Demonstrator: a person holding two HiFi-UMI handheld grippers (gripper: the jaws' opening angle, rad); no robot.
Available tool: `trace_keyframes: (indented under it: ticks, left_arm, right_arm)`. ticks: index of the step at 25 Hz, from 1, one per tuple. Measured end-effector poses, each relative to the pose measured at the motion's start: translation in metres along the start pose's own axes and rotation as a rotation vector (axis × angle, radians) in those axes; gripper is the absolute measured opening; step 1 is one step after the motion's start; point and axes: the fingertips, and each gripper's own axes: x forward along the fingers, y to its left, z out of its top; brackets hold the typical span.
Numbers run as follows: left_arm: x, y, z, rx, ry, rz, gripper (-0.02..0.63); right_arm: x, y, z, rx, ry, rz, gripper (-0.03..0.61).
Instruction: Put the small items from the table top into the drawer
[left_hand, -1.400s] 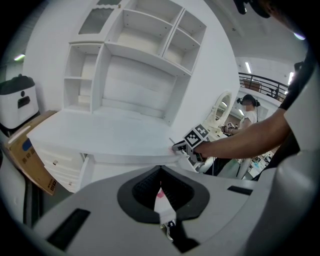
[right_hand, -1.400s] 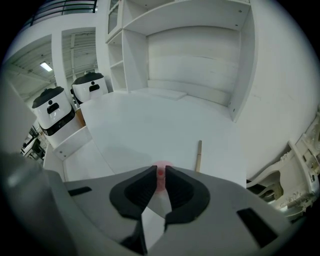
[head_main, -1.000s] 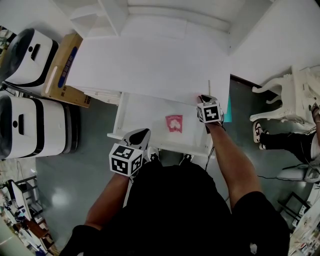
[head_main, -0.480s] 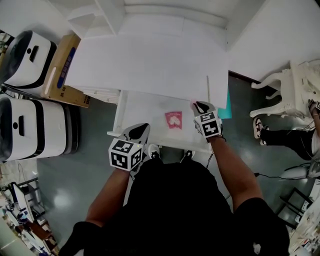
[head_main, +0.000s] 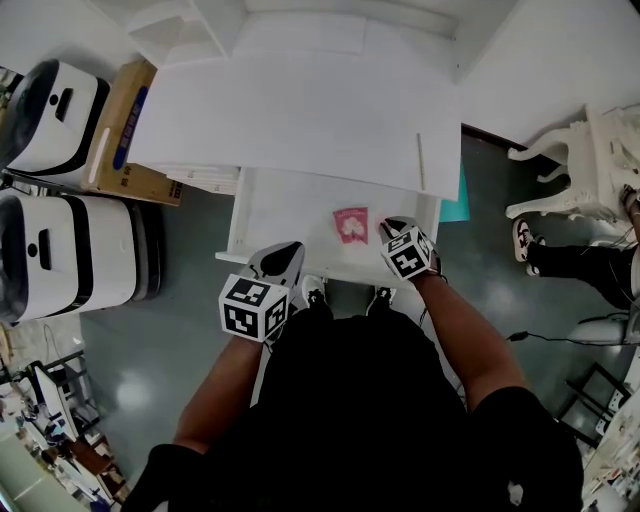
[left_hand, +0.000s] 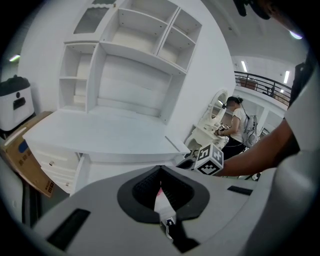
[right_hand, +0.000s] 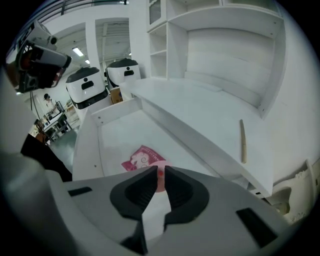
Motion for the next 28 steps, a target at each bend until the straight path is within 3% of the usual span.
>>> trace_keyframes:
  ticks: [11, 24, 28]
  left_arm:
    - [-0.014, 0.006, -0.011, -0.026, 0.016, 0.054, 0.009]
    - [-0.024, 0.015, -0.025, -0.078, 0.026, 0.109, 0.009]
    - [-0.025, 0.014, -0.024, -0.077, 0.021, 0.108, 0.009]
  right_arm:
    - [0.053, -0.003, -0.044, -0.040, 0.153, 0.018, 0.058]
    - [0.081, 0.001, -0.062, -0.043, 0.229, 0.063, 0.061]
    - [0.082, 0.003, -0.066, -0.027, 0.241, 0.073, 0.097]
